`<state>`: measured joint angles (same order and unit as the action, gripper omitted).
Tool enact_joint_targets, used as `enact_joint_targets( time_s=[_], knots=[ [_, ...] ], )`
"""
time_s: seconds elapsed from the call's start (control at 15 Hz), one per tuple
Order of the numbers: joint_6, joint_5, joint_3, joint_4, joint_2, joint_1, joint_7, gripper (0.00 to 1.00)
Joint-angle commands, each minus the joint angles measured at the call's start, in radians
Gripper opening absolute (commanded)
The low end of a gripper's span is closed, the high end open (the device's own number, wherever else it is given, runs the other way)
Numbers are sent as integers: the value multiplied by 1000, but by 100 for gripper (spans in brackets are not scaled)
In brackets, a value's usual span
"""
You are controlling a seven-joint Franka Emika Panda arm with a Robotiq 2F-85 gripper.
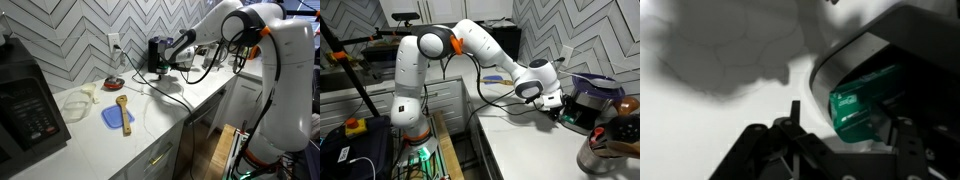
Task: Remove the green packet from the lunchbox and put it on the drip tray
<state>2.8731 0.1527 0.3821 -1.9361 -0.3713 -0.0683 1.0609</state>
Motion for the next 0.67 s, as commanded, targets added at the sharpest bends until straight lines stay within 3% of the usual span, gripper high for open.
enact_joint_targets(
  time_s=[0.0, 0.4, 0.53, 0.6],
  knots=[
    [-62, -50, 25, -33, 60, 30, -13, 100],
    [-20, -170, 4, -317, 374, 58, -290, 100],
    [36, -144, -9, -410, 469, 49, -427, 100],
    [-11, -138, 1, -271, 341, 56, -324, 100]
  ],
)
